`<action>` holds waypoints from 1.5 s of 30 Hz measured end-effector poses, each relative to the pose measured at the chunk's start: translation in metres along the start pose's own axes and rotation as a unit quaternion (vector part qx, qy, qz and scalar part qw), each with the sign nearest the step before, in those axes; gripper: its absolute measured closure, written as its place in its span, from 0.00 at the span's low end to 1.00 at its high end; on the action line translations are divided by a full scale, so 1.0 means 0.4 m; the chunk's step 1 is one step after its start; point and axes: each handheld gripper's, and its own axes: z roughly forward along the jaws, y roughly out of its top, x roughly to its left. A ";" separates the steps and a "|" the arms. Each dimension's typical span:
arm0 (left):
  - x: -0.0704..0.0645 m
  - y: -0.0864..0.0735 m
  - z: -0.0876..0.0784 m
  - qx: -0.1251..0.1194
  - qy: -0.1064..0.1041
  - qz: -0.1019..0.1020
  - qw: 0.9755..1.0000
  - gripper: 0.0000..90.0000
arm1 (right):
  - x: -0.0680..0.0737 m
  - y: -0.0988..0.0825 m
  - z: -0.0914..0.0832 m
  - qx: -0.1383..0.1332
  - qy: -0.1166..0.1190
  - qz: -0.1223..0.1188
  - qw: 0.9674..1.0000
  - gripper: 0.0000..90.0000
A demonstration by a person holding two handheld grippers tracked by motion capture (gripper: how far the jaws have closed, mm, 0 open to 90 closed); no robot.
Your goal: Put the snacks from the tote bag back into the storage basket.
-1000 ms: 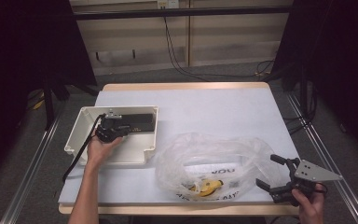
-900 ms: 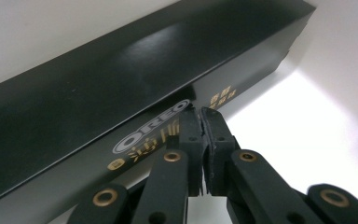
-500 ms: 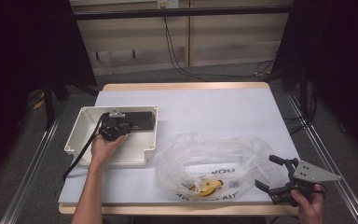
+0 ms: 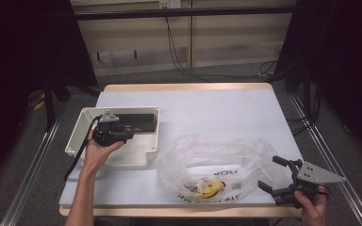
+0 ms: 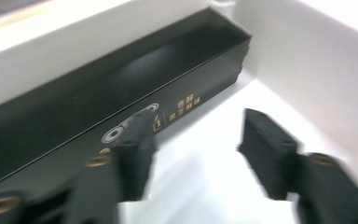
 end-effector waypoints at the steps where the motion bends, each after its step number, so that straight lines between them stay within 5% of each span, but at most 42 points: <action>1: -0.001 -0.002 -0.012 -0.010 0.006 0.003 1.000 0.42 | 0.000 0.001 0.000 0.000 -0.001 0.000 1.000 0.00; 3: -0.003 -0.003 -0.029 -0.014 0.017 0.010 1.000 0.25 | 0.000 0.002 0.000 -0.003 0.001 -0.001 1.000 0.00; 10: 0.011 -0.018 -0.106 -0.053 0.015 0.001 0.999 0.05 | -0.001 0.003 -0.003 -0.004 -0.005 -0.001 1.000 0.00; 18: 0.014 -0.043 -0.194 -0.086 0.040 -0.003 0.995 0.04 | -0.002 0.004 -0.005 -0.004 -0.002 0.000 1.000 0.00; 29: -0.039 -0.101 -0.274 -0.115 0.078 0.002 0.990 0.04 | -0.001 0.003 -0.005 -0.008 -0.005 -0.001 1.000 0.00; 35: -0.085 -0.141 -0.285 -0.114 0.078 -0.008 0.990 0.04 | -0.003 0.003 -0.005 -0.006 -0.005 0.000 1.000 0.00; 43: -0.162 -0.191 -0.284 -0.131 0.101 -0.030 0.986 0.04 | -0.002 0.002 -0.003 -0.005 -0.005 0.002 1.000 0.00; 45: -0.179 -0.203 -0.281 -0.134 0.093 -0.035 0.986 0.03 | -0.003 0.003 -0.006 -0.007 -0.010 0.003 1.000 0.00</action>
